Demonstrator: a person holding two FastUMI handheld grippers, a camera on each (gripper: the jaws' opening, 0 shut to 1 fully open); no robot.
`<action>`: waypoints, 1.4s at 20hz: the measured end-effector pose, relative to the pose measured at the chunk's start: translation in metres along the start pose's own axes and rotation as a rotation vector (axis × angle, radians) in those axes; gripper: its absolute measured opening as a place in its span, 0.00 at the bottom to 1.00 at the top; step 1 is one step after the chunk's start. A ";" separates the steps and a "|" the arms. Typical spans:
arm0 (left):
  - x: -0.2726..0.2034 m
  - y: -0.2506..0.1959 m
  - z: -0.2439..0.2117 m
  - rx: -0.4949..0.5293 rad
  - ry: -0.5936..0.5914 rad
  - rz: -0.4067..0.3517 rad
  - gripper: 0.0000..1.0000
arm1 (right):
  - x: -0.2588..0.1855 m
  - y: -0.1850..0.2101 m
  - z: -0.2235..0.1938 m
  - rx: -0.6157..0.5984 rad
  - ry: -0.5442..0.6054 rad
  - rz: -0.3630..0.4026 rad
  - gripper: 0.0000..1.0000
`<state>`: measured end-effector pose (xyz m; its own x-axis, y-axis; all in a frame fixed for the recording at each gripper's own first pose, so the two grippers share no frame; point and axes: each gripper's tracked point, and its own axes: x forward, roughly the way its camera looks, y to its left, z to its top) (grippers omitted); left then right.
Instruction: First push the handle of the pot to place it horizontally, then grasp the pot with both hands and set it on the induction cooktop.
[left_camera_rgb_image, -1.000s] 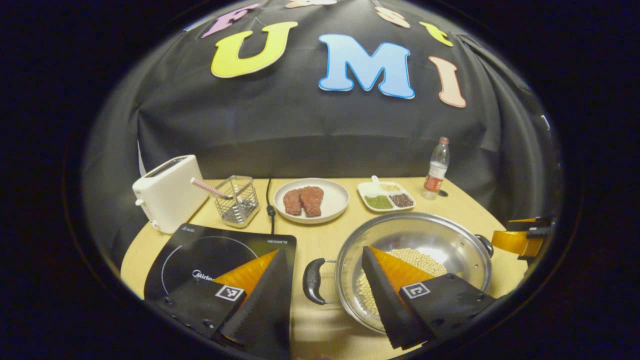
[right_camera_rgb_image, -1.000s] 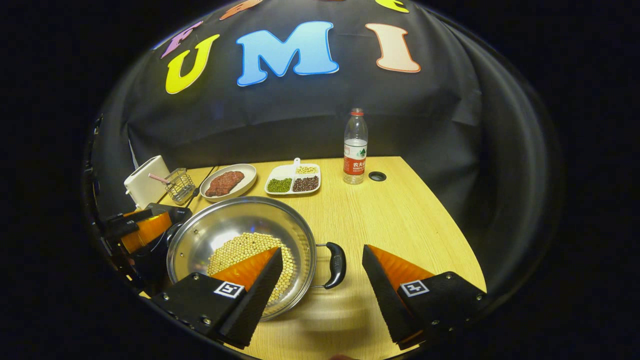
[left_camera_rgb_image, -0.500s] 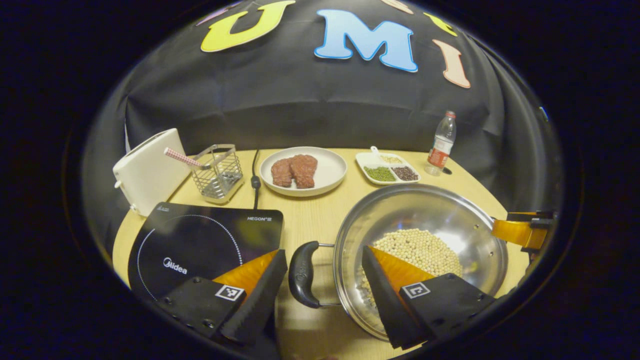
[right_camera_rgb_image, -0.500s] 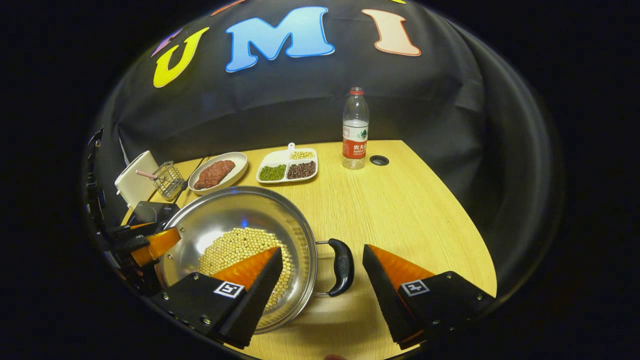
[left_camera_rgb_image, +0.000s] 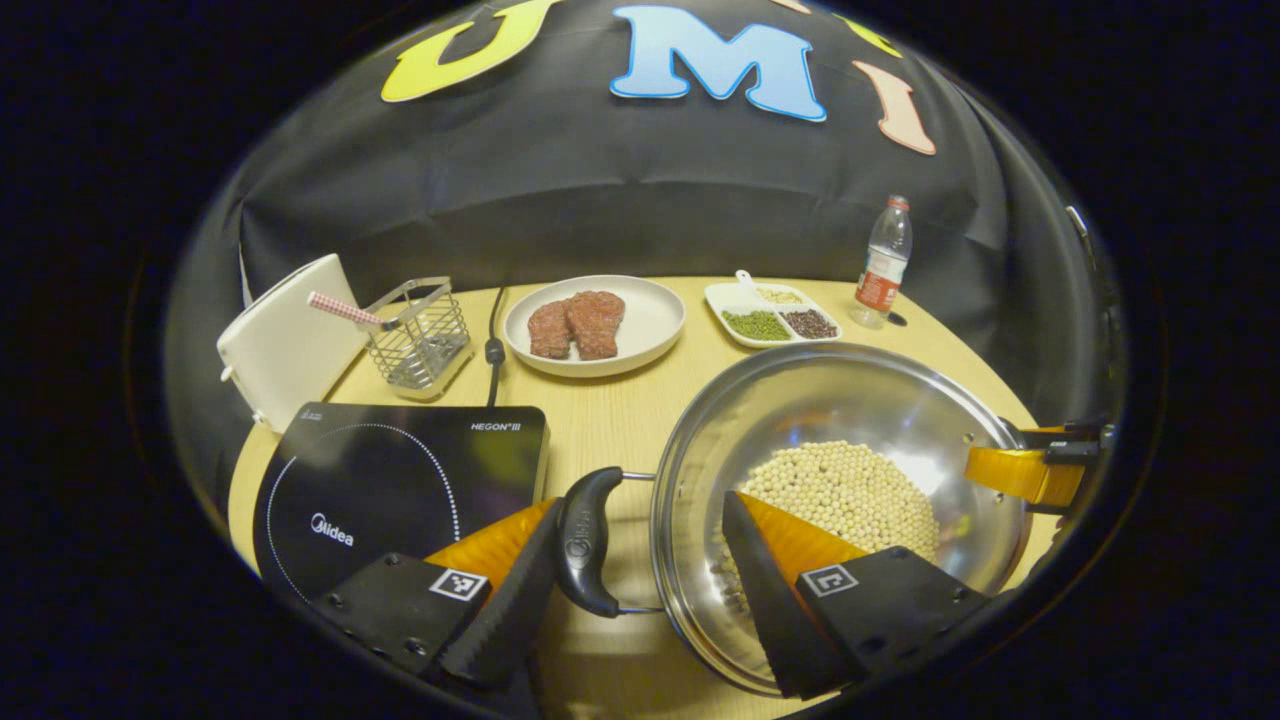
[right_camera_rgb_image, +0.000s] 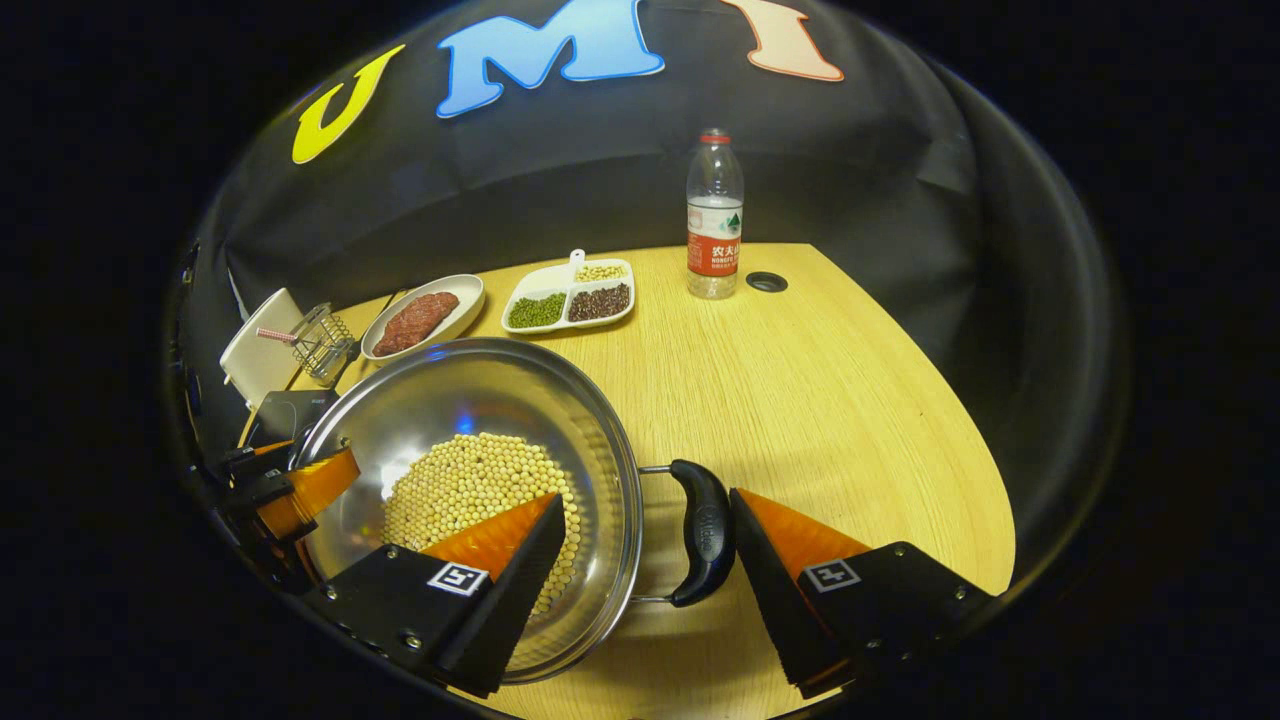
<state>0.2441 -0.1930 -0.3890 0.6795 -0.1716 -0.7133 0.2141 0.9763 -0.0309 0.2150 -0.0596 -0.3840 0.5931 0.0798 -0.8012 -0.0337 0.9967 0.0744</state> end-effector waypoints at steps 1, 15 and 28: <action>0.001 0.000 0.000 0.007 0.001 0.004 0.98 | 0.001 0.000 -0.003 0.003 0.009 0.002 0.99; 0.007 -0.002 -0.010 -0.023 0.025 0.019 0.74 | 0.006 -0.013 -0.016 0.072 0.065 -0.012 0.55; -0.041 -0.020 0.011 -0.043 -0.052 0.061 0.72 | -0.034 -0.027 -0.001 0.070 -0.001 0.005 0.54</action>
<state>0.2200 -0.2069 -0.3517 0.7261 -0.1173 -0.6776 0.1421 0.9897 -0.0191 0.1944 -0.0889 -0.3593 0.5942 0.0851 -0.7998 0.0194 0.9926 0.1201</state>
